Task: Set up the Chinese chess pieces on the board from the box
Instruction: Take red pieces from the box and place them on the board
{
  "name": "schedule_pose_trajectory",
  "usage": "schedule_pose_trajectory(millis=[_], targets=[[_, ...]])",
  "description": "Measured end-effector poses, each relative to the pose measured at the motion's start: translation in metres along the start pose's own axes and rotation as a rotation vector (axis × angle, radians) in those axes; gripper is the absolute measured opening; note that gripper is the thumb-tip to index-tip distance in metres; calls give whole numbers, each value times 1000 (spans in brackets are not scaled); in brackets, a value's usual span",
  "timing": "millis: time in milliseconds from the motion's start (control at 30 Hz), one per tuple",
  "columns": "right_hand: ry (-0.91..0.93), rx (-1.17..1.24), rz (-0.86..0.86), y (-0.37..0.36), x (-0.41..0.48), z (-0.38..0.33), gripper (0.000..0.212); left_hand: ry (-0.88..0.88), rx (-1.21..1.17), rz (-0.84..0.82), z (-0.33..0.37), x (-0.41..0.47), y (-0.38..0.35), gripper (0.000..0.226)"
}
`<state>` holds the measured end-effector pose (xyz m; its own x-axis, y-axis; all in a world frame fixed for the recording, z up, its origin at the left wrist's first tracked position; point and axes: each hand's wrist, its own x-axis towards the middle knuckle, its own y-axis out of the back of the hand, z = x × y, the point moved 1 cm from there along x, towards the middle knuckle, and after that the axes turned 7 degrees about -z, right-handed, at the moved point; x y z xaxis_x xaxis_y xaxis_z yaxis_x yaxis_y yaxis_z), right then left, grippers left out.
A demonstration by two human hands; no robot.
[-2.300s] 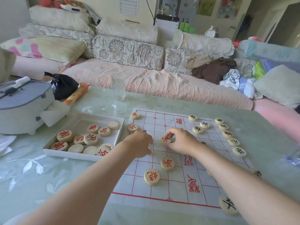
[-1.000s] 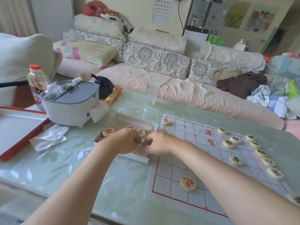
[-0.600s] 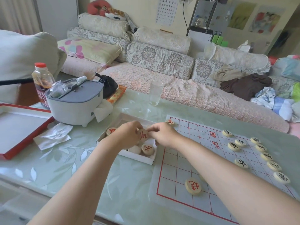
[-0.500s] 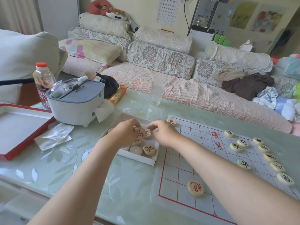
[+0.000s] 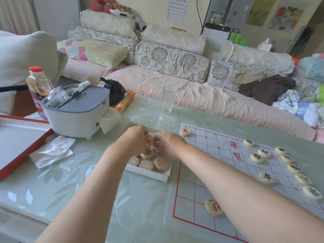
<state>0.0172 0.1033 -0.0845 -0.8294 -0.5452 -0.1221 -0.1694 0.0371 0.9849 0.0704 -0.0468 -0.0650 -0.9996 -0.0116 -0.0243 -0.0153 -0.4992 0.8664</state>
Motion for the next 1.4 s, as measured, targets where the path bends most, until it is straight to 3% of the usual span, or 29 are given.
schedule_pose_trajectory(millis=[100,200,567,967,1067,1267,1400], targets=[[-4,235,76,8,-7,10,19,-20,-8,46,8,3,-3,36],[-34,323,206,18,-22,34,18,-74,-21,79,26,8,-12,35],[-502,203,197,10,-89,166,19,-144,-331,-28,90,22,-61,28],[-570,199,237,-7,-80,198,18,-82,-449,-50,95,31,-79,21],[-515,232,304,-2,-76,182,18,-66,-503,-50,94,33,-79,20],[-41,540,395,11,-73,112,31,-2,-685,-45,98,32,-79,16],[18,564,362,11,-65,95,29,52,-811,-28,95,30,-72,17]])
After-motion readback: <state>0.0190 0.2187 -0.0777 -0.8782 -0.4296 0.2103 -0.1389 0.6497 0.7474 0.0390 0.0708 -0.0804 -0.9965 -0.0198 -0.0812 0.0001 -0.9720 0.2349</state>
